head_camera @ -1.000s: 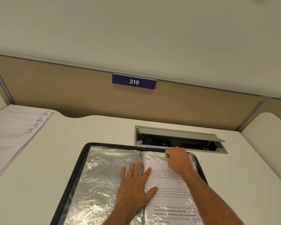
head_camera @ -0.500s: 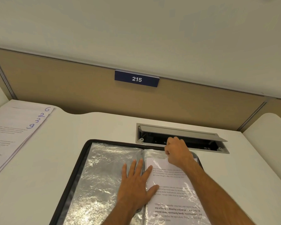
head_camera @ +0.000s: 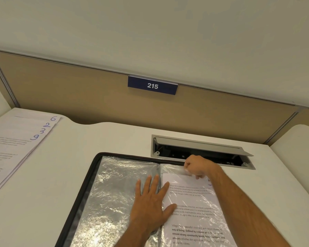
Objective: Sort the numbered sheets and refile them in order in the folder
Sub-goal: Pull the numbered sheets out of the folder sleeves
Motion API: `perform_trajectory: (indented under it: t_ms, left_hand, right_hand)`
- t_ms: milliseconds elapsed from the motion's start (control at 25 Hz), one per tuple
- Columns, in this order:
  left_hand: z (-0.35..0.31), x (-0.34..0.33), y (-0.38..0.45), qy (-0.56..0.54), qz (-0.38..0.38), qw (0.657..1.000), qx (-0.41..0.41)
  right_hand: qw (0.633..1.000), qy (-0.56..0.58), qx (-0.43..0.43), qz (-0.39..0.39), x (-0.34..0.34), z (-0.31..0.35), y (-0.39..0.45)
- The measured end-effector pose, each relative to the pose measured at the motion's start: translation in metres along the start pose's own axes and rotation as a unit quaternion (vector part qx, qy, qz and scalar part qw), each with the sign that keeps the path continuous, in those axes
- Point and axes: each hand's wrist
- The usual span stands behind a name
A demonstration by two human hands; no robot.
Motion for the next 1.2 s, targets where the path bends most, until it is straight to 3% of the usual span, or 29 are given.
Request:
perform_trajectory:
  t_ms: [160,280,480,720,1040,1200]
  left_hand:
    - [0.0,-0.001,0.0,0.0,-0.008,1.0,-0.001]
    - [-0.001,-0.001,0.001,-0.001,-0.01,1.0,-0.002]
    - [-0.001,0.002,0.001,-0.015,-0.008,1.0,-0.005]
    - [-0.001,0.004,0.002,-0.019,-0.011,1.0,-0.011]
    - [-0.001,0.002,0.0,-0.022,0.011,1.0,-0.009]
    - [0.0,0.013,-0.003,-0.059,-0.018,0.998,0.014]
  right_hand:
    - [0.997,-0.039,-0.001,0.073,0.003,0.001,0.008]
    - [0.997,-0.054,0.024,0.059,-0.002,0.001,0.01]
    - [0.989,-0.051,0.042,-0.133,0.002,0.004,0.018]
    - [0.926,-0.109,0.056,-0.357,0.039,0.006,0.034]
    - [0.846,-0.062,0.11,-0.519,0.115,0.004,0.012]
    - [0.835,0.02,0.151,-0.529,0.147,0.005,-0.026]
Point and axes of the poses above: each hand's wrist, its own y-axis towards the middle knuckle, its own x-axis out of the back of the hand, z = x × y, and after that the axes turned 2 degrees about -y, right-handed
